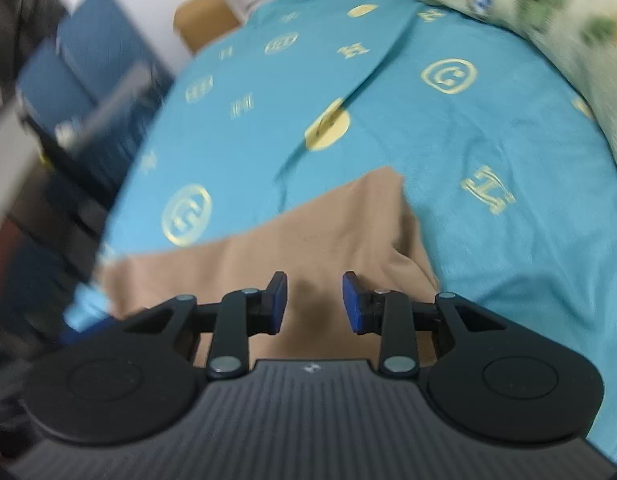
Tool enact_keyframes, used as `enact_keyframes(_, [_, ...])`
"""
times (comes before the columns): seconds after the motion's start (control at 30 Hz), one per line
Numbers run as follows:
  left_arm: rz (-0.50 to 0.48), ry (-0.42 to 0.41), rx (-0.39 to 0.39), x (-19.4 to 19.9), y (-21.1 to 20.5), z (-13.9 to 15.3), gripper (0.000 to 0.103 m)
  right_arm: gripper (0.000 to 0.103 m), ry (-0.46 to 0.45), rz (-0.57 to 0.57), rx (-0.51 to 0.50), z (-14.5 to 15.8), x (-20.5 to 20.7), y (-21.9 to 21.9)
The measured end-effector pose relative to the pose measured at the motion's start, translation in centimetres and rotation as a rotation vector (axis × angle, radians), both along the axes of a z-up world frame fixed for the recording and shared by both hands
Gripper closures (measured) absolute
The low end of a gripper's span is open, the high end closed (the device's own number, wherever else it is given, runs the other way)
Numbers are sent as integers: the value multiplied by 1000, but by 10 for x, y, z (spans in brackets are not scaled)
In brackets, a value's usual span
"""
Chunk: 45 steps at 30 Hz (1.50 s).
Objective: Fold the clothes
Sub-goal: 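Open both grippers and release the flipped shirt, printed side up, then grasp the shirt edge with the left gripper while the right gripper grasps beside it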
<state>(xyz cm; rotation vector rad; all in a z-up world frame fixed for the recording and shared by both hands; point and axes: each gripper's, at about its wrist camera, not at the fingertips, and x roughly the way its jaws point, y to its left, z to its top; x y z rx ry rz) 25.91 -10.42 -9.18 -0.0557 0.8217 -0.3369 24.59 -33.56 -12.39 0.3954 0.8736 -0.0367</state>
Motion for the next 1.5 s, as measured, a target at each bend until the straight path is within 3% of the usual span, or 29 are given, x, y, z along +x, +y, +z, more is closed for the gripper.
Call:
enact_keyframes(0.07, [-14,-4,34,1,-3,-5,14,71,7,22,-51,-8,7,5])
enact_keyframes(0.27, [-34,-23,86,-15,-7,-3,14,72,-9,20,-56,-7,-4,5])
enact_keyframes(0.57, [-23,-48,30,-62,8,27,14,69,-64,41,-108,31,-66,26])
enact_keyframes(0.7, [-22,-15,34,-83,11,26,14,69,-71,29,-116,38,-90,30])
enact_keyframes(0.83, [-22,50,74,-90,7,14,14,70,-8,7,-134,26,-95,30])
enact_keyframes(1.0, [-21,101,80,-92,7,2,13,70,100,-6,-81,3,-83,21])
enact_keyframes(1.13, [3,126,2,-104,22,16,13,70,106,-4,-94,2,-82,24])
enact_keyframes(1.3, [-20,201,-163,-129,42,33,13,70,106,-4,-94,2,-82,24])
enact_keyframes(1.4, [-35,272,-249,-136,45,21,13,70,102,-6,-97,3,-84,25])
enact_keyframes(1.5, [19,354,-312,-121,45,-4,13,70,100,-8,-101,3,-84,26])
